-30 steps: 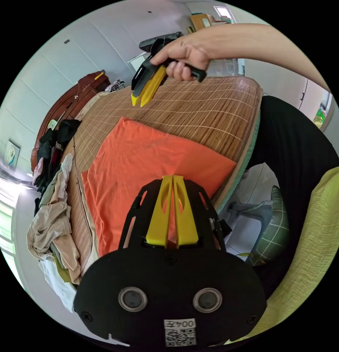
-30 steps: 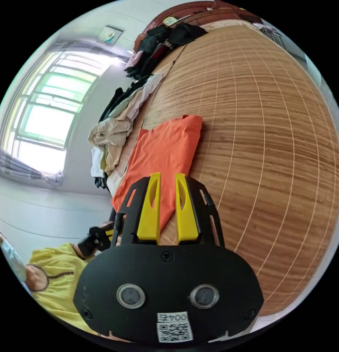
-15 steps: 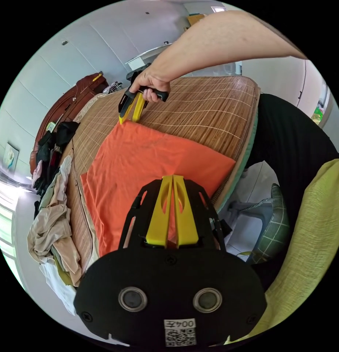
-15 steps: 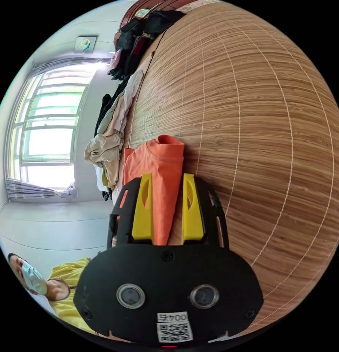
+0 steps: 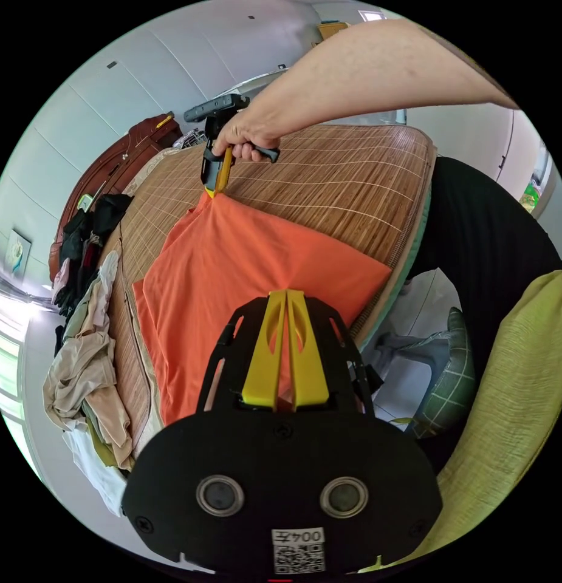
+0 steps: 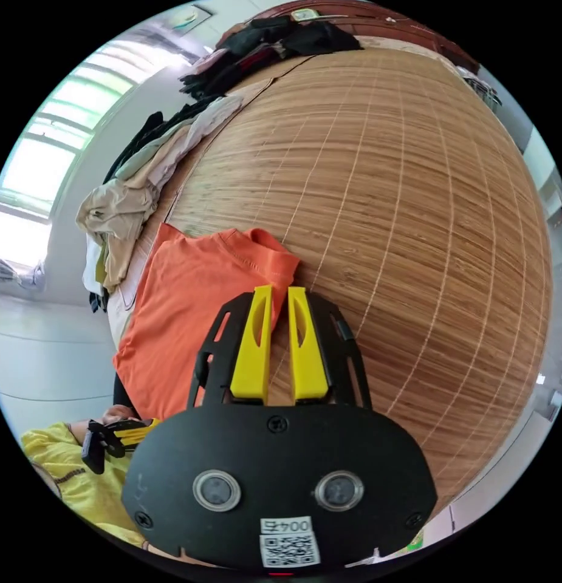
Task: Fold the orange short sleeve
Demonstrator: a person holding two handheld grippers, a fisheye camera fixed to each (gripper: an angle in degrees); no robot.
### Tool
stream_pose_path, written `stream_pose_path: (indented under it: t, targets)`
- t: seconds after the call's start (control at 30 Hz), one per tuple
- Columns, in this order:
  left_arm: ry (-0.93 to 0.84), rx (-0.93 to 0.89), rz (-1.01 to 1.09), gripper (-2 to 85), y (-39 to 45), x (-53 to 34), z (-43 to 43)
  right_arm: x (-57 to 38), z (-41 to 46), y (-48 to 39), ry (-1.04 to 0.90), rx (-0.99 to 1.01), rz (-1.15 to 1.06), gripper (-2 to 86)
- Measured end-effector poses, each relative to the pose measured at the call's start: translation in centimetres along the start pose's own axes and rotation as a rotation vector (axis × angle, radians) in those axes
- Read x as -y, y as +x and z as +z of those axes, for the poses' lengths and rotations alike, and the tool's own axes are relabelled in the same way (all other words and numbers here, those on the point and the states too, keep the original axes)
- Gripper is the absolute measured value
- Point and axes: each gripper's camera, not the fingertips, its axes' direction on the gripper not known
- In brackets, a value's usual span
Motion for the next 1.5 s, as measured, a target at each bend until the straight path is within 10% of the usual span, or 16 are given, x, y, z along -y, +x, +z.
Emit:
stream_pose_path:
  t: [0.3,0.6,1.07,1.5]
  targets:
    - [0.084,0.125,-0.162,0.8,-3.9,-2.1,-3.4,-19.3,-7.5,-15.3,0.207,-0.185,-0.298,6.4]
    - [-0.225,-0.006,-0.437,0.8,-17.3,-6.9,5.8,-30.0,-1.3,-23.8,0.04,-0.255,-0.443,4.5]
    - [0.117,-0.094,-0.639,0.8,-18.1,-19.6,-4.3,-35.9,-5.4,-17.3,0.204,0.024,-0.19,6.2]
    - [0.032,0.046,-0.61,0.9,-14.7,-18.2,-2.9,-36.5,-5.2,-18.0,0.17,-0.028,-0.206,4.2]
